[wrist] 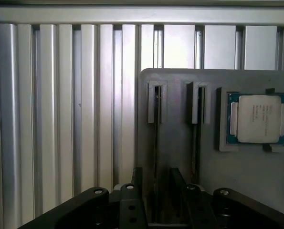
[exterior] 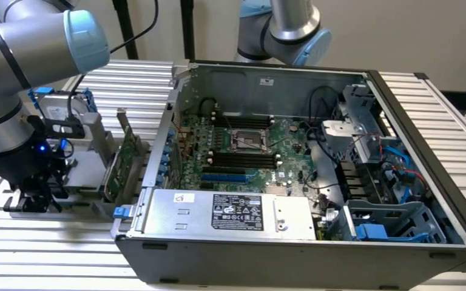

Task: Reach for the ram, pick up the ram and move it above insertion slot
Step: 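Pick up the ram and move it above insertion slot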

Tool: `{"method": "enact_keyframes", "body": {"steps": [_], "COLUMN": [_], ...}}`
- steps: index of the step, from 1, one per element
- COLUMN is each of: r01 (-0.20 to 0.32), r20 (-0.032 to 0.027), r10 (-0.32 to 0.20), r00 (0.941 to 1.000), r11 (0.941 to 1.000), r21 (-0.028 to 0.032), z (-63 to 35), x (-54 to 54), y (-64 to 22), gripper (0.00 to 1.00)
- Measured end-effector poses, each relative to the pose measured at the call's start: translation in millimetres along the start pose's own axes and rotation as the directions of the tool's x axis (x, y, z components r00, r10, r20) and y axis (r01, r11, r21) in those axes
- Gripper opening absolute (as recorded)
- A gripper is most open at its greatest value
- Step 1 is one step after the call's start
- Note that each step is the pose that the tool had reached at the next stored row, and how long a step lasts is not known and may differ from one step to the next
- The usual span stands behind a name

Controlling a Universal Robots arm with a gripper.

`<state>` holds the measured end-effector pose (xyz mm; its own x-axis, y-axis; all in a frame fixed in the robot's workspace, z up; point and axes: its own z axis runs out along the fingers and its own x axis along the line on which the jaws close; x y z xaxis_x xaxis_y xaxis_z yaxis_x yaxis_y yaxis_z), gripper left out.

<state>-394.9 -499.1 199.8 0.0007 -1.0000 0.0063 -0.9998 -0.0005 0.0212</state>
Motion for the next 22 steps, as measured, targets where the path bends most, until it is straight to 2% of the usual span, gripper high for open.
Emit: {"method": "enact_keyframes", "body": {"steps": [8, 9, 13, 14, 20, 22], "r01": [0.009, 0.009, 0.013, 0.015, 0.039, 0.045], "r20": [-0.0003, -0.0003, -0.0002, -0.0005, -0.0008, -0.0011], "r10": [-0.009, -0.009, -0.013, -0.015, -0.039, -0.045], "r00": [1.0, 1.0, 0.9999, 0.9999, 0.9992, 0.999], "r11": [1.0, 1.0, 0.9999, 0.9999, 0.9992, 0.999], "r21": [-0.0001, -0.0001, -0.0005, -0.0007, -0.0017, -0.0018], "z": [2.9, 3.0, 3.1, 3.0, 3.1, 3.1], "x": [-0.3, -0.3, -1.2, -1.6, -3.9, -4.1], "y": [0.1, 0.0, 0.1, 0.1, 0.1, 0.0], "gripper": [0.35, 0.27, 0.25, 0.18, 0.18, 0.13]}}
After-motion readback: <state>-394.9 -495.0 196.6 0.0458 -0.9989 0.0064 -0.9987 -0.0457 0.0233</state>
